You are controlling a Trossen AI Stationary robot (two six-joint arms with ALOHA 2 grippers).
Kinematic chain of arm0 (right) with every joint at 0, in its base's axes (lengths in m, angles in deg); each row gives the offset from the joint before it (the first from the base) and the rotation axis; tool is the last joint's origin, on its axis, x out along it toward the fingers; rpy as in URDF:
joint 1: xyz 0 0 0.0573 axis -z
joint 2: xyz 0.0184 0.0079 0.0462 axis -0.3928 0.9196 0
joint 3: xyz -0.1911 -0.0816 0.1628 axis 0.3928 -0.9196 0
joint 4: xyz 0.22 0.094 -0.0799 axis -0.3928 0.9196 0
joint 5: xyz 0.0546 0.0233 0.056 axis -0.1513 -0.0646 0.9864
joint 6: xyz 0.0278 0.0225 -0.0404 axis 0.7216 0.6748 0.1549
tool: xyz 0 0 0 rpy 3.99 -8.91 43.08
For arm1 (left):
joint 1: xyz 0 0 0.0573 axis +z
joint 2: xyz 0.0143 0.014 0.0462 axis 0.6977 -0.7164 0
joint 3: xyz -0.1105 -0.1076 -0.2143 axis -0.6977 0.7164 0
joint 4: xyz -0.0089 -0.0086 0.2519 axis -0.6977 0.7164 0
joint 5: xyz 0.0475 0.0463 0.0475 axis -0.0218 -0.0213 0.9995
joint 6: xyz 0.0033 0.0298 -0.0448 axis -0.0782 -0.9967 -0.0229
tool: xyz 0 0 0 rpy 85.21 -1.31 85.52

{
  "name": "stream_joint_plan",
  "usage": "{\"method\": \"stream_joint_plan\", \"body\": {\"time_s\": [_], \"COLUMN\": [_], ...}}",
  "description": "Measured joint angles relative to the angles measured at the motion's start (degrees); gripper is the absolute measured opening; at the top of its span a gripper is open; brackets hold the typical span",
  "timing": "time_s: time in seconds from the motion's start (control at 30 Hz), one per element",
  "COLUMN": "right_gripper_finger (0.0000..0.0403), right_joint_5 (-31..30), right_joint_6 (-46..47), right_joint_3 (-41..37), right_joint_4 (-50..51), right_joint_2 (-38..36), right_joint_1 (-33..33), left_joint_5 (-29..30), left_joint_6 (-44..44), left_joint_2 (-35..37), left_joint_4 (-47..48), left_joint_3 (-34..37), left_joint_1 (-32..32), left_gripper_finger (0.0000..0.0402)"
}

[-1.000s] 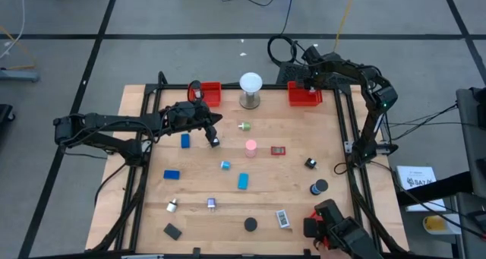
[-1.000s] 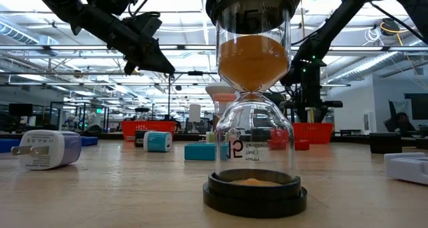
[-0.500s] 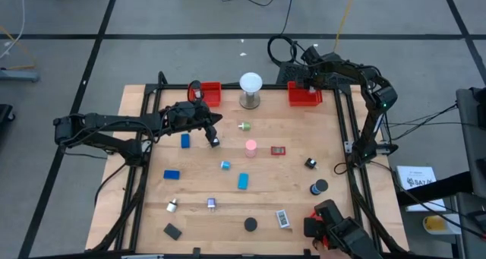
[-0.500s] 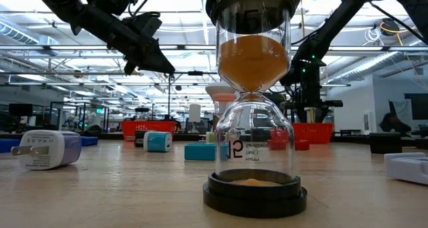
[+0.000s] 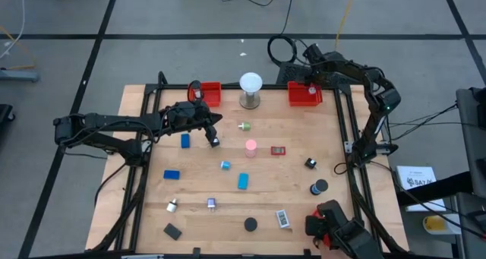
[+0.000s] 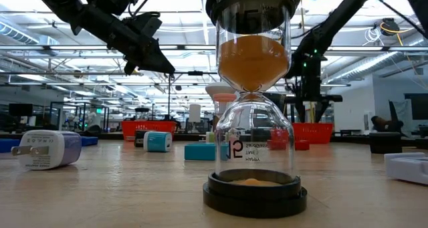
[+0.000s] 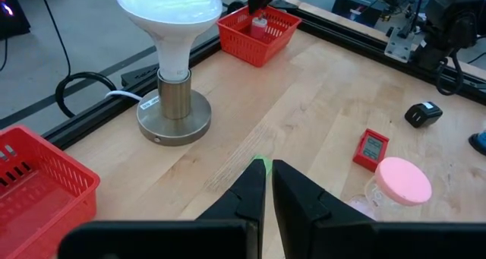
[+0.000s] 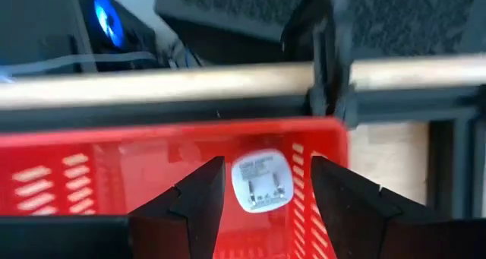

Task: Pick & Place Office items
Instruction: Put the blue digital clock into the bottom right red bin

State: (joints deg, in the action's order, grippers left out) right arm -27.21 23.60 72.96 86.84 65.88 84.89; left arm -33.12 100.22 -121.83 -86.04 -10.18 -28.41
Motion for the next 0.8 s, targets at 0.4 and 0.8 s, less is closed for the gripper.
{"method": "stream_joint_plan", "body": {"time_s": [0.4,0.8], "right_gripper_finger": [0.0119,0.0012], "right_joint_5": [-1.48,-1.44], "right_joint_6": [-14.5,-18.21], "right_joint_3": [0.02,-9.79], "right_joint_4": [-4.57,-22.38], "right_joint_2": [-14.57,-23.97], "right_joint_1": [-5.35,-20.09], "left_joint_5": [-0.2,-2.2], "left_joint_6": [4.19,4.27], "left_joint_2": [-0.02,1.38], "left_joint_4": [-0.02,-2.17], "left_joint_3": [0.0,-0.04], "left_joint_1": [0.36,1.62], "left_gripper_finger": [0.0026,0.0026]}}
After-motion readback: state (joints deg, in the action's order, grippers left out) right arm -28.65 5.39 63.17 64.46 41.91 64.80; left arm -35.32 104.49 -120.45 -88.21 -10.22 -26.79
